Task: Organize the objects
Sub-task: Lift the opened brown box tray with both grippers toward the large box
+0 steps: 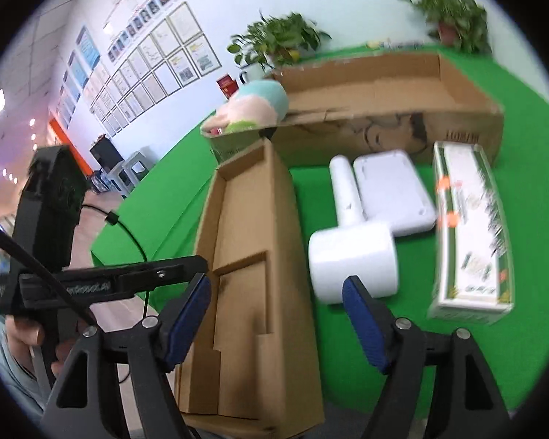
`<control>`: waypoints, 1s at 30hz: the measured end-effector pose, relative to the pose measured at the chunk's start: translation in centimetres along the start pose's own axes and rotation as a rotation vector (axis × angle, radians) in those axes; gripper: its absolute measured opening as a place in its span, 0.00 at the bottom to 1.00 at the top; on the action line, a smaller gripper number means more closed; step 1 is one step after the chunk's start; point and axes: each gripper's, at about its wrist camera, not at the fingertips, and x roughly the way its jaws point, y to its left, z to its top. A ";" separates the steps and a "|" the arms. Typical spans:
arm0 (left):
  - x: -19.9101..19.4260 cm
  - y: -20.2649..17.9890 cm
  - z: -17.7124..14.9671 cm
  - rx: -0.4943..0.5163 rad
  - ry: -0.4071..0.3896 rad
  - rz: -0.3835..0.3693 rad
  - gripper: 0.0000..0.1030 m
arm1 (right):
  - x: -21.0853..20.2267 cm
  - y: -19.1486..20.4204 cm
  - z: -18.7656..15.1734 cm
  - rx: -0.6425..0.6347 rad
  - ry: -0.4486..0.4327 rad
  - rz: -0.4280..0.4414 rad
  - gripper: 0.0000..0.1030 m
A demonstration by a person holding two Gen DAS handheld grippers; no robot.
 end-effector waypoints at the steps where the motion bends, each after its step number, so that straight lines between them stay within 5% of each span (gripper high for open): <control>1: 0.1 -0.3 0.0 0.004 0.002 0.005 0.31 | 0.1 0.1 -0.1 -0.020 0.002 -0.005 0.71; 5: 0.2 -1.0 0.1 0.012 0.011 0.038 0.30 | 0.7 0.8 -0.8 -0.042 0.028 -0.007 0.45; 8: -0.3 -0.6 0.0 0.001 0.002 0.060 0.29 | 1.3 1.2 -0.9 -0.034 0.031 -0.007 0.41; 13: -1.1 1.4 0.1 -0.026 -0.017 0.117 0.25 | 2.0 3.7 -1.0 -0.098 0.064 0.100 0.41; 22: -1.0 1.3 -0.4 -0.001 -0.018 0.127 0.24 | 3.0 2.9 -0.5 -0.052 0.046 -0.047 0.42; 26: -0.9 1.1 -0.5 0.001 -0.010 0.117 0.13 | 3.1 3.7 -0.6 -0.104 0.040 -0.114 0.42; 30: -0.6 0.4 -0.8 0.021 -0.008 0.116 0.13 | 3.9 3.1 -0.6 -0.074 0.073 -0.159 0.41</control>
